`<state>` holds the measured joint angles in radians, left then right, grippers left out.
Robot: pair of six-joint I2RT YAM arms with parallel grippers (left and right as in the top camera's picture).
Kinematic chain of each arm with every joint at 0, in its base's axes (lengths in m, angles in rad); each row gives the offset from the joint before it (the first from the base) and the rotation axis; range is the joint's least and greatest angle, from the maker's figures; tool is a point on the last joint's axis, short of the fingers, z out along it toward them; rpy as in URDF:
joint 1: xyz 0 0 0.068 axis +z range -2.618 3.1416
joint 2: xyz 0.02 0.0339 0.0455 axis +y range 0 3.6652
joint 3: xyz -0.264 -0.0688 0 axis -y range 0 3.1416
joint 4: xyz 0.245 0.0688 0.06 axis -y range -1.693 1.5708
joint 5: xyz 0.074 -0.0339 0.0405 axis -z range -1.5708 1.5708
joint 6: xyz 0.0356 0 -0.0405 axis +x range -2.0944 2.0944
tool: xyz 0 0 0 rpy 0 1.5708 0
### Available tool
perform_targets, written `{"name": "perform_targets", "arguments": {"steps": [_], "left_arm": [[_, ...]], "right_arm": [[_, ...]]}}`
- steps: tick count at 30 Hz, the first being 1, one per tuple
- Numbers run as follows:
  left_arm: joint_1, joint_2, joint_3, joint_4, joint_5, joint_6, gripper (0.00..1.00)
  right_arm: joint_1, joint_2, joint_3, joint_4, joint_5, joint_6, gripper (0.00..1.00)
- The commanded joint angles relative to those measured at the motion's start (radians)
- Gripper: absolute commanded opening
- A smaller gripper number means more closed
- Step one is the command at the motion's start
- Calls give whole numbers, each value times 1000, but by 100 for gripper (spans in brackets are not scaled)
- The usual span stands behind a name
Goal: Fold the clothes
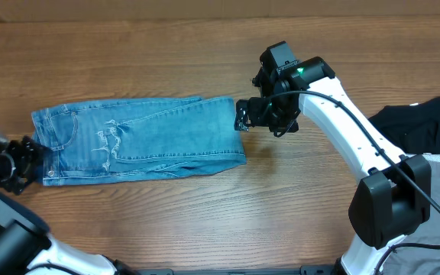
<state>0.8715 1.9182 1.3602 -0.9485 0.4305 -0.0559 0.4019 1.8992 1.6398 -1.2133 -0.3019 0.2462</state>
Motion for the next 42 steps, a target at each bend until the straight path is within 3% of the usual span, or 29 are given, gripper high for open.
{"name": "perform_targets", "arguments": {"steps": [1, 4, 10, 13, 17, 18, 20, 22, 26, 29, 34, 38, 42], "left_arm": [[80, 119, -3, 107, 197, 91, 90], [101, 175, -3, 181, 136, 104, 94], [55, 309, -3, 233, 225, 200, 94], [17, 357, -3, 242, 232, 233, 87], [-39, 371, -3, 231, 231, 305, 57], [-67, 371, -3, 228, 202, 311, 40], [-88, 371, -3, 223, 159, 311, 19], [-94, 370, 1, 211, 173, 297, 6], [-84, 338, 91, 70, 221, 289, 4], [-89, 198, 272, -136, 212, 292, 4], [-145, 3, 512, -296, 150, 295, 4], [-292, -106, 693, -397, 49, 276, 4], [-496, -111, 692, -486, -44, 248, 4]], "right_arm": [[2, -31, 5, 6, -6, -11, 100], [2, -31, 5, 7, -6, -11, 100], [2, -31, 5, 11, -6, -11, 100], [2, -31, 5, 6, -6, -11, 100], [2, -31, 5, 8, -6, -10, 100], [2, -31, 5, 8, -6, -10, 100], [2, -31, 5, 7, -6, -7, 100], [2, -31, 5, 3, -6, -7, 100], [2, -31, 5, -3, -5, -8, 100], [-1, -35, 10, -8, -23, -7, 100], [-18, -55, 41, -24, -25, -6, 100], [-62, -85, 65, -34, -30, 42, 100], [-152, -114, 92, -96, -36, 42, 100]]}}
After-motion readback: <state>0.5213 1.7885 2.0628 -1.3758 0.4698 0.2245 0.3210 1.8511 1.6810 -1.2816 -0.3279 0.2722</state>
